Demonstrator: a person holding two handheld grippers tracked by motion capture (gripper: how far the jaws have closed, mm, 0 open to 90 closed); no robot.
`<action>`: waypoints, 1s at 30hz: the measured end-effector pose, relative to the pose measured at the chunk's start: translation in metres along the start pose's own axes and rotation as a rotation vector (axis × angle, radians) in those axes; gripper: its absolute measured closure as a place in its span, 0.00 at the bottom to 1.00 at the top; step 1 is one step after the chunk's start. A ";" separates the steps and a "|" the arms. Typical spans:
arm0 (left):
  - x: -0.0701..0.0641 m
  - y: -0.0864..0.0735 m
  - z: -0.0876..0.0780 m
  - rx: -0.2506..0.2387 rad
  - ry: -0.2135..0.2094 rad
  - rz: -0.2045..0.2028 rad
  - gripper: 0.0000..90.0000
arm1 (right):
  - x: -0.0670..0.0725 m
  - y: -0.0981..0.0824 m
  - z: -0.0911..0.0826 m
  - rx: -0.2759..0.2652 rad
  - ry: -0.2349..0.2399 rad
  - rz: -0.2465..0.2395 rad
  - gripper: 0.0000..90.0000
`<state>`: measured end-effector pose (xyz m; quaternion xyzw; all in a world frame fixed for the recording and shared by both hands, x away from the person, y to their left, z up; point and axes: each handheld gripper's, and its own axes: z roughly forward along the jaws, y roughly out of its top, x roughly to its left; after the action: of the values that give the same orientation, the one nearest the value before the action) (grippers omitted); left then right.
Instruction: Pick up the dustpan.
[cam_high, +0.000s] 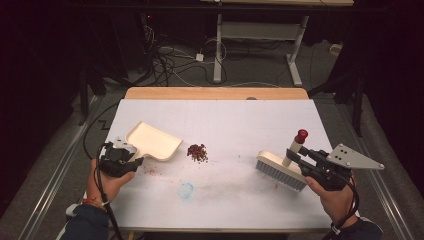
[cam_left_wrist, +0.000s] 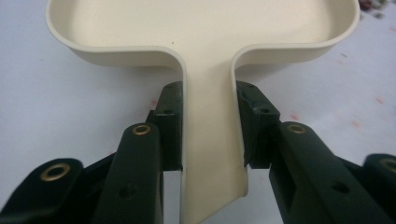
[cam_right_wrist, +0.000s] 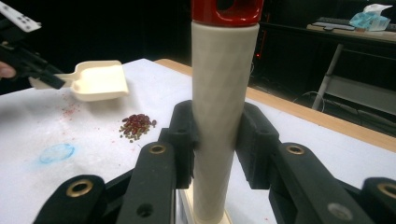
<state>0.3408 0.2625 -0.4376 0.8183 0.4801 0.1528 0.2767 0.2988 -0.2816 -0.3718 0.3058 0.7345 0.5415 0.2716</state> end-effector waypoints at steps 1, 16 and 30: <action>0.000 0.000 0.000 0.000 0.000 0.000 0.72 | 0.000 0.000 0.000 -0.001 0.000 0.001 0.78; -0.045 -0.024 -0.004 0.108 -0.117 0.167 0.71 | -0.002 -0.001 0.003 -0.003 -0.007 0.013 0.78; -0.049 -0.022 0.005 0.125 -0.135 0.203 0.71 | 0.001 0.010 0.030 -0.024 0.018 0.027 0.78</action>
<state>0.3037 0.2274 -0.4540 0.8867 0.3838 0.0944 0.2397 0.3214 -0.2595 -0.3706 0.3078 0.7261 0.5565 0.2614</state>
